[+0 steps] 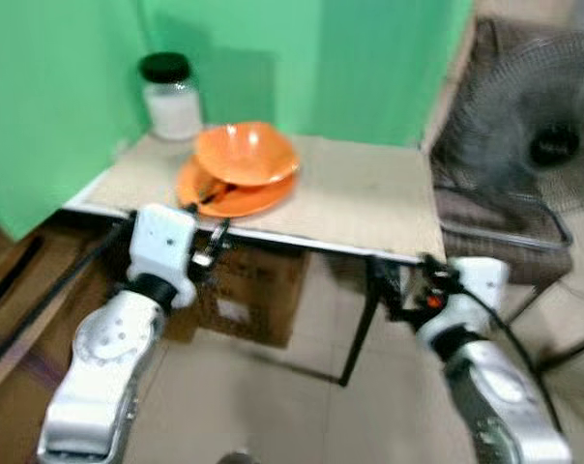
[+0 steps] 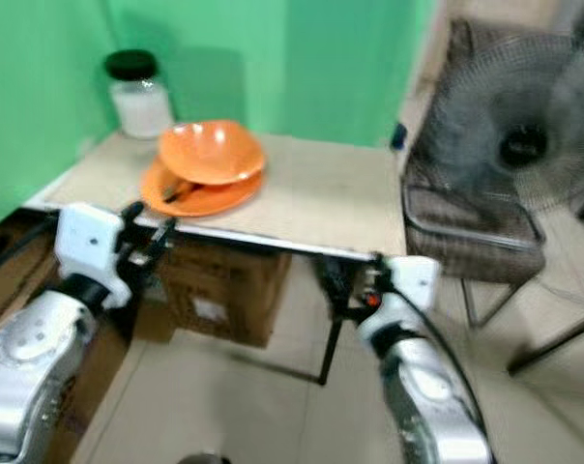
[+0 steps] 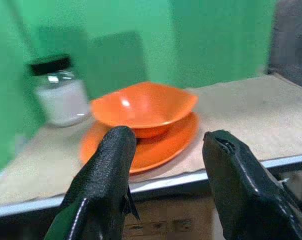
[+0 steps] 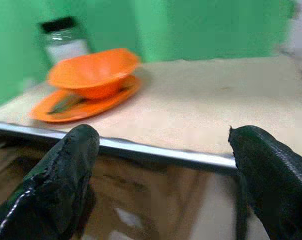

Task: Setting the table

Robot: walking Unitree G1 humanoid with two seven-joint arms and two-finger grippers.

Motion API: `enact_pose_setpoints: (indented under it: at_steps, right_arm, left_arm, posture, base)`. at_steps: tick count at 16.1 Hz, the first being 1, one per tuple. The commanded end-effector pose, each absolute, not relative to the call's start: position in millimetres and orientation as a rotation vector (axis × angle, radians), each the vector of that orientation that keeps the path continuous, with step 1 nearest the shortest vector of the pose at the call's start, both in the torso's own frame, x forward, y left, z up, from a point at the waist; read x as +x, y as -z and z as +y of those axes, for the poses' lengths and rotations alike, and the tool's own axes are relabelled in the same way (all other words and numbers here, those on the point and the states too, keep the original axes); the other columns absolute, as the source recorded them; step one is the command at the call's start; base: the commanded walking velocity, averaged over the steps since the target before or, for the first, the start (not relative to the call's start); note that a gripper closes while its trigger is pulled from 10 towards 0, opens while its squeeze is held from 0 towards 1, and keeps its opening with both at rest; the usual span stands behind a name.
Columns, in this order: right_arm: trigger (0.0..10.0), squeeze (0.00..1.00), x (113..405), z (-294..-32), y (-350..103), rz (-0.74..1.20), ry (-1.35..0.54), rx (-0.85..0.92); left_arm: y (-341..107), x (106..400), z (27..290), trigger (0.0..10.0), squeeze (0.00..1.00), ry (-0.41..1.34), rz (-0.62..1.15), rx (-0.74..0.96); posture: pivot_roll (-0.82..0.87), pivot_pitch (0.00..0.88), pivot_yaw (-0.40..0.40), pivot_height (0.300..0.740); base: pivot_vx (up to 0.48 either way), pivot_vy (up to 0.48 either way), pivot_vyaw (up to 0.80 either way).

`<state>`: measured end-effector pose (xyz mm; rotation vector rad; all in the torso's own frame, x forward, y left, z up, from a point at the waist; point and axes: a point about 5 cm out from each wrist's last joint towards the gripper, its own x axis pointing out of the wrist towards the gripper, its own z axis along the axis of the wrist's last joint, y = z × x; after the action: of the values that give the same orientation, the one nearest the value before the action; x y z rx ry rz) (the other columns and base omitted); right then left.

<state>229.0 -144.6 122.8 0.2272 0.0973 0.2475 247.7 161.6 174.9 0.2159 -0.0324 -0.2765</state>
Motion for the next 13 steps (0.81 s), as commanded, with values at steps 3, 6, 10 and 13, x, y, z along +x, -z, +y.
enact_pose_setpoints:
  at_steps: [3,6,10,13]
  right_arm:
    - [10.0,0.0,231.0,-151.7,-124.1,0.081,-0.23,0.21]
    - [10.0,0.0,233.8,-154.5,-123.0,0.076,-0.189,0.222]
    - [10.0,0.0,234.4,-154.2,-122.4,0.074,-0.179,0.227]
    - [10.0,0.0,235.4,-153.0,-123.0,0.071,-0.182,0.23]
  left_arm:
    - [-175.5,246.4,157.8,10.0,0.0,0.297,-0.031,0.212]
    - [-175.9,248.0,159.0,10.0,0.0,0.297,-0.029,0.212]
    - [-176.1,249.0,158.9,10.0,0.0,0.299,-0.028,0.209]
    - [-175.9,249.1,158.9,10.0,0.0,0.298,-0.026,0.206]
  posture:
    - [0.12,0.0,-0.048,0.74]
    - [0.12,0.0,-0.043,0.74]
    - [0.11,0.0,-0.041,0.74]
    - [0.12,0.0,-0.044,0.74]
  base:
    - [0.0,0.0,0.79]
    - [0.277,0.0,0.0]
    - [0.295,0.0,0.0]
    - [0.317,0.0,0.0]
